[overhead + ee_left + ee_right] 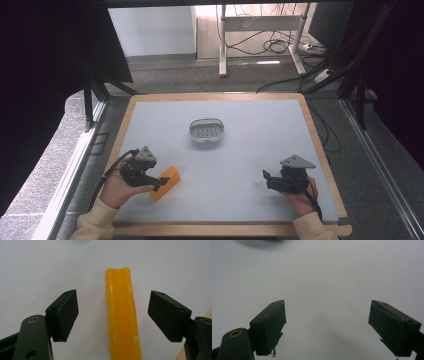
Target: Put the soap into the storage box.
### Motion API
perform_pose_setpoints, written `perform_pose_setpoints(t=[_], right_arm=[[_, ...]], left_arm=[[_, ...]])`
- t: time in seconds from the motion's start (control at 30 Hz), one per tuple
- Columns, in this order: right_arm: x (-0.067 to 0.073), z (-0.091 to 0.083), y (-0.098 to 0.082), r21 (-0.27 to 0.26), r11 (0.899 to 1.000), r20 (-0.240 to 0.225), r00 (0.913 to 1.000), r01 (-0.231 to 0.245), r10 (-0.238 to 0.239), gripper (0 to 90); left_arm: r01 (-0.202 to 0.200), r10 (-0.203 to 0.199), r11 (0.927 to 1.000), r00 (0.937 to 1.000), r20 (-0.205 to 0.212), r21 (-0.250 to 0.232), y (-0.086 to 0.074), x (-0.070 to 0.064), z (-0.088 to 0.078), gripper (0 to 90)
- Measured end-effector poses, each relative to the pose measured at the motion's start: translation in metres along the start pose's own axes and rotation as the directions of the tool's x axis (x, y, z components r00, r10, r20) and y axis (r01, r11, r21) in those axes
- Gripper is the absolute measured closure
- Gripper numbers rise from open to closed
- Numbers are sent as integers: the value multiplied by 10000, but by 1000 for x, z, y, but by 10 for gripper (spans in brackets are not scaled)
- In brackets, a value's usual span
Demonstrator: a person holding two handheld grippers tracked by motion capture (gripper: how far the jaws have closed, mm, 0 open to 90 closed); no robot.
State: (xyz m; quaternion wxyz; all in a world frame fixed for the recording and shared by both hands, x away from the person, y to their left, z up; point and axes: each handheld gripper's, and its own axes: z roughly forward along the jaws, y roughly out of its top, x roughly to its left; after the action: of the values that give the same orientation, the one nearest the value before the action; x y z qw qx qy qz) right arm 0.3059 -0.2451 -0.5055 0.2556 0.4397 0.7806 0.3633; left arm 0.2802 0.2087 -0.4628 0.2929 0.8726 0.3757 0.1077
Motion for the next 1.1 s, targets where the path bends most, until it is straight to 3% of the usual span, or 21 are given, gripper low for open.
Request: perform_pose_setpoints(t=[0.2,0.3,0.57,0.77,0.87,1.1], right_arm=[[0,1,0,57,10000,-7,10000,34,-34,149],[1,0,0,48,10000,39,10000,65,-65,152],[0,1,-1,98,9999,84,9999,94,-95,152],[-1,0,-1,49,10000,222,9998,19,-20,152],[-1,1,-1,89,10000,250,9997,42,-44,153],[-1,1,-2,207,9997,297,9995,121,-127,152]], left_arm=[[35,-34,9990,10000,-10,435,1,-3,10,252],[220,-237,9974,9994,242,689,0,-4,14,282],[331,-355,9936,9992,208,1077,-1,-5,23,304],[474,-529,9861,9981,306,1594,-3,-6,32,364],[548,-602,9784,9980,214,1992,-4,-9,39,441],[802,-893,9711,9955,308,2247,-5,-8,44,538]])
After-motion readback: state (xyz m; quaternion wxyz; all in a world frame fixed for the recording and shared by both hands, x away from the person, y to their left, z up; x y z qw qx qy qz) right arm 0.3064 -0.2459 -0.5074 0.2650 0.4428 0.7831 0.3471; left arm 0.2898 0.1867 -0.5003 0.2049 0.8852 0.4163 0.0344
